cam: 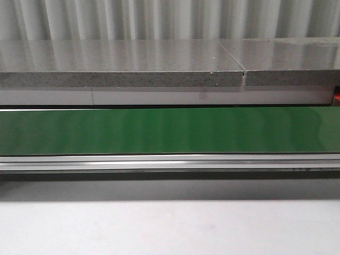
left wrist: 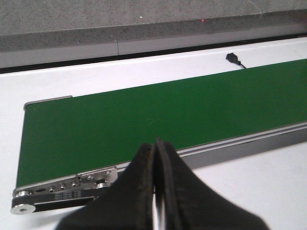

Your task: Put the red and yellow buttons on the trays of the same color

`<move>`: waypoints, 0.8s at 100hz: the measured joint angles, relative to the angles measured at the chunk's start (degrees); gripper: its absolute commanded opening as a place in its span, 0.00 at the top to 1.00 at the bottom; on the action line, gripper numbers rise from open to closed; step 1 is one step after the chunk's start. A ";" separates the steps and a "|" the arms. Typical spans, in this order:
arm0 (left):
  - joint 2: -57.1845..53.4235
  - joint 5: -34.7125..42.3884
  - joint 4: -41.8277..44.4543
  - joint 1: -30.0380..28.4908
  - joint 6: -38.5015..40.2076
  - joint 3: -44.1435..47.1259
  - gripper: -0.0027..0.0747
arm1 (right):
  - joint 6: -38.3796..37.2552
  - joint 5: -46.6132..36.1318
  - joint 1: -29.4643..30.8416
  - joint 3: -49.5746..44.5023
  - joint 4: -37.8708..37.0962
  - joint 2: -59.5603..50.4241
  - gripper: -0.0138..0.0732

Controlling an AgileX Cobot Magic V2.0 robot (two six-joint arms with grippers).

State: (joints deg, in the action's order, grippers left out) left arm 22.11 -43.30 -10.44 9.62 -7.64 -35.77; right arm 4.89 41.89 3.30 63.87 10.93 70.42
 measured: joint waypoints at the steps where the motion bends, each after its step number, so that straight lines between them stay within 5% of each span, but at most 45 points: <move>1: 0.00 0.00 0.00 0.00 0.00 0.00 0.99 | 0.00 -0.18 0.00 -0.17 0.00 -0.48 0.73; 80: 0.00 0.00 0.00 0.00 0.00 0.00 0.99 | 0.95 -12.86 0.00 -27.11 -4.76 -36.85 0.73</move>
State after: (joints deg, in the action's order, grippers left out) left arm 22.11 -43.30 -10.44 9.62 -7.64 -35.77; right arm 5.84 29.03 3.30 36.75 6.17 33.57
